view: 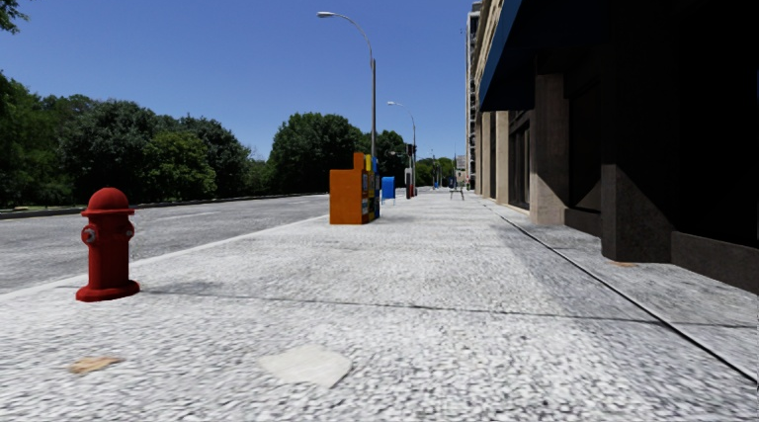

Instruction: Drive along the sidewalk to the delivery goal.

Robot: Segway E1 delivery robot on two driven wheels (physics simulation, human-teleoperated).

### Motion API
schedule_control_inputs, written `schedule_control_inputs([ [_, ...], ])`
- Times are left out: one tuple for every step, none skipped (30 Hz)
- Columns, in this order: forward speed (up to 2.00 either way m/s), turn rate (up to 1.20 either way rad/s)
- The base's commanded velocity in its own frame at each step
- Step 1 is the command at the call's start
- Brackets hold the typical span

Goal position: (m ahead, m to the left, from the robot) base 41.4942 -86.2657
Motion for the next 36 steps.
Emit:
schedule_control_inputs([
  [1.99, 0.00],
  [1.98, 0.00],
  [1.98, 0.00],
  [1.98, 0.00],
  [2.00, 0.00],
  [2.00, -0.08],
  [2.00, -0.17],
  [2.00, -0.22],
  [2.00, -0.23],
  [2.00, -0.23],
  [2.00, -0.23],
  [2.00, -0.24],
  [2.00, -0.24],
  [2.00, -0.24],
  [2.00, -0.24],
  [2.00, -0.24],
  [2.00, -0.24],
  [2.00, -0.24],
  [2.00, -0.24],
  [2.00, -0.24],
  [2.00, -0.24],
  [2.00, -0.24],
  [2.00, -0.24],
  [2.00, -0.24],
  [2.00, -0.23],
  [2.00, -0.23],
  [2.00, -0.23],
  [2.00, -0.23],
  [2.00, -0.23],
  [2.00, -0.23],
  [2.00, -0.23],
  [2.00, -0.23],
  [2.00, -0.23],
  [2.00, -0.23],
  [2.00, -0.23],
  [2.00, -0.23],
])
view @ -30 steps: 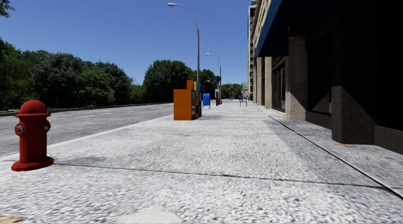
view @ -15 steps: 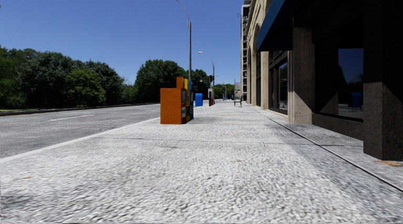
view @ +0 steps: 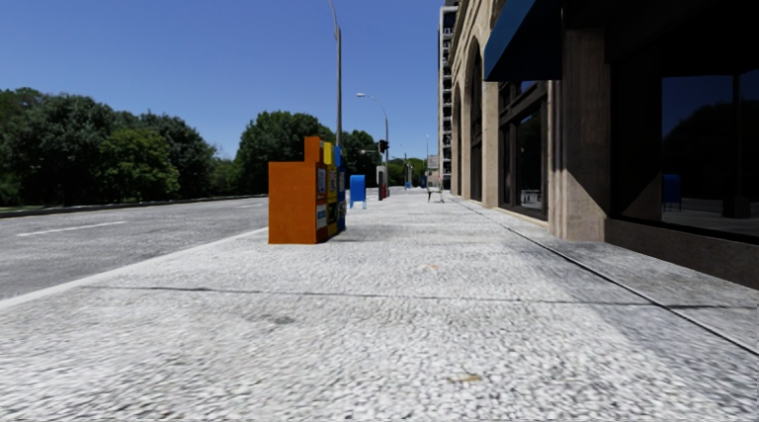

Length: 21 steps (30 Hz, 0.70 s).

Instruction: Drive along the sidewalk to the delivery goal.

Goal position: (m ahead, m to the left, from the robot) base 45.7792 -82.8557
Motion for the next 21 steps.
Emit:
schedule_control_inputs([
  [2.00, -0.23],
  [2.00, -0.23],
  [2.00, -0.23],
  [2.00, -0.23],
  [2.00, -0.23],
  [2.00, -0.23],
  [2.00, -0.23],
  [2.00, -0.23],
  [2.00, -0.23],
  [2.00, -0.19],
  [2.00, -0.19],
  [2.00, -0.17],
  [2.00, -0.17],
  [2.00, -0.17],
  [2.00, -0.17],
  [2.00, -0.17],
  [2.00, -0.17],
  [2.00, -0.17],
  [2.00, -0.17],
  [2.00, -0.19],
  [2.00, -0.21],
])
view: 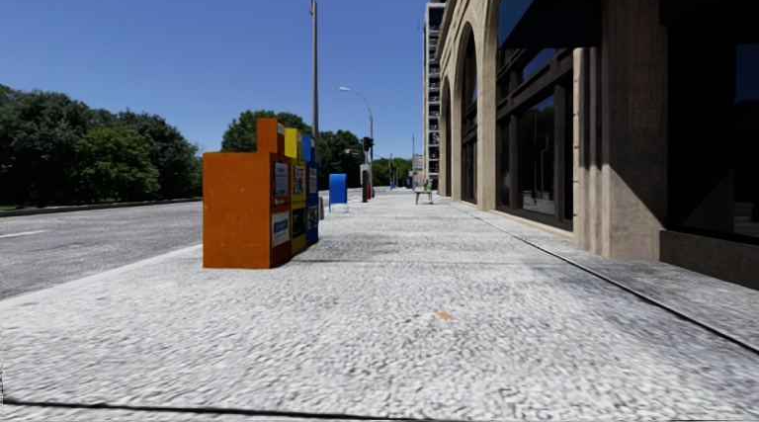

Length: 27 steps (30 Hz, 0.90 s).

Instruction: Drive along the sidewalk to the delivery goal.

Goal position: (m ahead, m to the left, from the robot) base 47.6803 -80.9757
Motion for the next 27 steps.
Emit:
schedule_control_inputs([
  [2.00, -0.21],
  [2.00, -0.22],
  [2.00, -0.22],
  [2.00, -0.22],
  [2.00, -0.20],
  [2.00, 0.00],
  [2.00, 0.00],
  [2.00, 0.00],
  [2.00, 0.00],
  [2.00, 0.00],
  [2.00, 0.00],
  [2.00, 0.00],
  [2.00, 0.00],
  [2.00, 0.00],
  [2.00, 0.00],
  [2.00, 0.00],
  [2.00, -0.08],
  [2.00, -0.21],
  [2.00, -0.26],
  [2.00, -0.28],
  [2.00, -0.28],
  [2.00, -0.28],
  [2.00, -0.28],
  [2.00, -0.28],
  [2.00, -0.28],
  [2.00, -0.28],
  [2.00, -0.28],
])
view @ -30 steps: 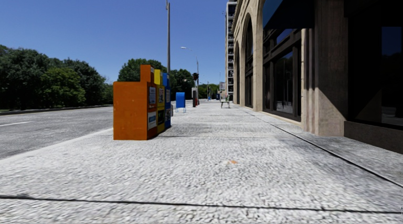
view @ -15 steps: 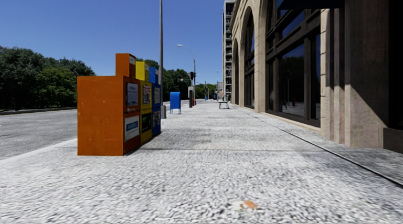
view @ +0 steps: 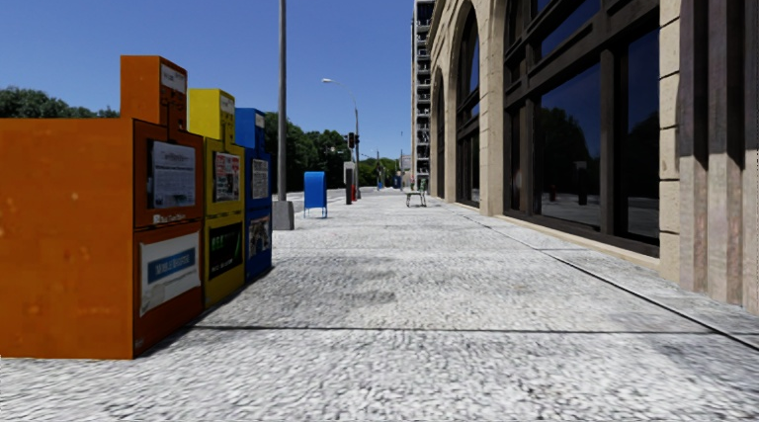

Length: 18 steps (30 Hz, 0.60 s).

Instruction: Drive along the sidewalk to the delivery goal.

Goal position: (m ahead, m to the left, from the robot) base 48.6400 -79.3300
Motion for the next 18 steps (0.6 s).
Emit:
schedule_control_inputs([
  [2.00, -0.28],
  [2.00, -0.27],
  [2.00, -0.21],
  [2.00, -0.12],
  [2.00, -0.12],
  [2.00, 0.00],
  [2.00, 0.00],
  [2.00, 0.00],
  [2.00, 0.00],
  [2.00, 0.00],
  [2.00, 0.00],
  [2.00, 0.00],
  [2.00, 0.00],
  [2.00, 0.00],
  [2.00, 0.00],
  [2.00, 0.00],
  [2.00, 0.00],
  [2.00, 0.00],
])
